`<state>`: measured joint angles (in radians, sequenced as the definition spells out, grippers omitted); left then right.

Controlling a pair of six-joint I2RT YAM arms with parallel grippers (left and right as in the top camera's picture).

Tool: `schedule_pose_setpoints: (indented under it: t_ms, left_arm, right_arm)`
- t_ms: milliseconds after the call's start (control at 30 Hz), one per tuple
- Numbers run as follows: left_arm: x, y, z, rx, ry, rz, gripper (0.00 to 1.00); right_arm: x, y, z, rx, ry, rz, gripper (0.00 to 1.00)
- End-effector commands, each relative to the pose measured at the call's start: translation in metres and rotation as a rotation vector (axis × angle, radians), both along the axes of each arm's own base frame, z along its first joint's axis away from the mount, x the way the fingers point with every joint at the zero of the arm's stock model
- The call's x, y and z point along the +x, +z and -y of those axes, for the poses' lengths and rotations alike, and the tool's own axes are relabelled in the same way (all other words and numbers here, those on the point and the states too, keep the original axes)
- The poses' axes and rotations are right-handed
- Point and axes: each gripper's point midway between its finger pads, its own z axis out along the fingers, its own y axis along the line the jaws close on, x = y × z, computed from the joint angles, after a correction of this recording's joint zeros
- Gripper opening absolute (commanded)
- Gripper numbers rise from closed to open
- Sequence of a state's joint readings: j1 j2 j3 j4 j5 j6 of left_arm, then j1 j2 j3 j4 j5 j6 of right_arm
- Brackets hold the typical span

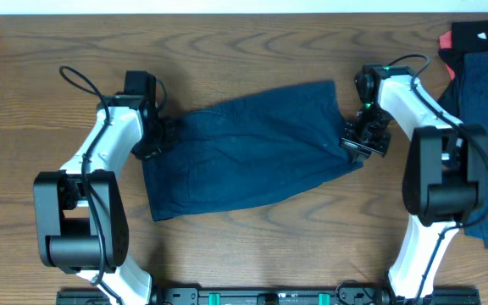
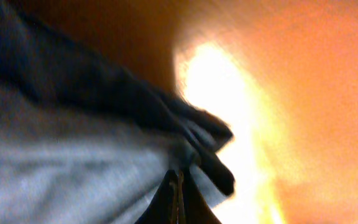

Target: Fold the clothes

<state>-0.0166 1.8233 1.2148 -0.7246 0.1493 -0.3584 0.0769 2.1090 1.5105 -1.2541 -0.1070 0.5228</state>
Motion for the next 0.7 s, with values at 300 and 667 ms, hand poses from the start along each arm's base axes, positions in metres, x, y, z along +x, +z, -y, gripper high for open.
schedule_pose_setpoints:
  t_ms: [300, 667]
  left_arm:
    - [-0.010, 0.051, -0.001, -0.001, 0.017, -0.094, 0.06]
    - [-0.081, 0.039, 0.009, 0.013, 0.056, -0.345, 0.06]
  right_arm:
    - [0.014, 0.111, -0.015, 0.004, 0.166, 0.482, 0.02]
    - [0.088, 0.116, -0.085, 0.224, 0.324, 0.778, 0.36]
